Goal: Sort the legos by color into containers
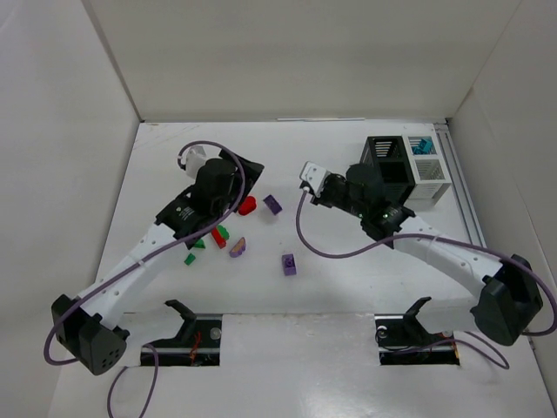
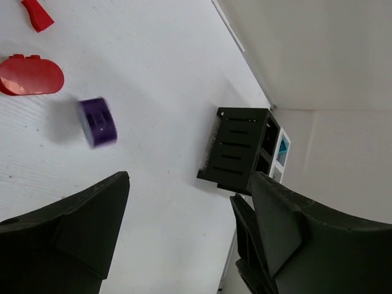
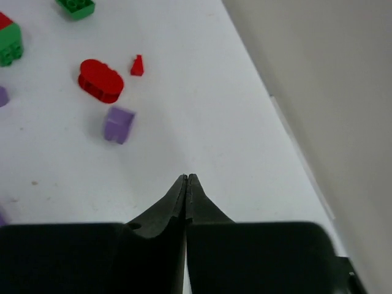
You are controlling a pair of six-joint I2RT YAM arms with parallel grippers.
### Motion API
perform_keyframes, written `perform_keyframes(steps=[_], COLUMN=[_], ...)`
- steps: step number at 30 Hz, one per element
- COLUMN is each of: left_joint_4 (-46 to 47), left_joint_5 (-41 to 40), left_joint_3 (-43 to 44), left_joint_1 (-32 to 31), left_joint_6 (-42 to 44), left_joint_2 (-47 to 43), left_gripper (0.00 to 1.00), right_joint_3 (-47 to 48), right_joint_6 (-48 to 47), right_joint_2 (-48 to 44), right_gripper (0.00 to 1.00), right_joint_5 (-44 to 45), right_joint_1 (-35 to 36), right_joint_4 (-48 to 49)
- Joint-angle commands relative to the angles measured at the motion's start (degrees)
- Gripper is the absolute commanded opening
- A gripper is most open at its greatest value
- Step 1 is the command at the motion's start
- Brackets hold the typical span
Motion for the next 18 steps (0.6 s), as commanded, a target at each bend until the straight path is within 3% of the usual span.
perform_keyframes(steps=[1, 3, 5, 7, 8, 9, 14, 18], left_joint_4=[1.8, 1.8, 1.8, -1.7, -3.4, -4.7, -8.2, -7.7], left_joint_5=[-1.7, -1.2, -0.6, -2.3, -3.4, -4.5, -7.6, -9.2], left_joint_3=[0.2, 0.2, 0.8, 2.4, 2.4, 3.1, 1.6, -1.2], left_joint_1=[0.0, 0.5, 0.5, 0.5, 0.5, 0.5, 3.4, 5.8], left_joint_6=[3.9, 6.9, 9.6, 11.6, 11.0, 10.9, 9.5, 9.5], left_joint_2=[1.0, 2.3, 4.0, 6.0, 6.7, 6.7, 5.5, 1.8], left_gripper=[0.78, 0.84, 0.89, 0.94, 0.96, 0.98, 1.00, 1.00], right_joint_3=[3.1, 6.0, 7.1, 8.1, 8.9, 10.6, 17.0, 25.4], right_joint_6=[0.0, -1.5, -2.0, -2.0, -1.5, -0.6, 5.6, 8.5], right_joint_2=[0.1, 4.2, 7.2, 11.5, 13.1, 16.2, 25.7, 33.8], right_gripper=[0.01, 0.27, 0.45, 0.48, 0.58, 0.99, 1.00, 1.00], right_joint_5=[-6.4, -9.5, -13.8, -15.3, -14.4, -14.4, -14.5, -8.9], right_joint_1=[-2.1, -2.7, -2.7, -2.7, -2.1, -2.1, -1.6, -1.0], right_joint_4=[-7.0, -10.7, -11.7, -11.7, -11.0, -11.0, -6.5, -5.9])
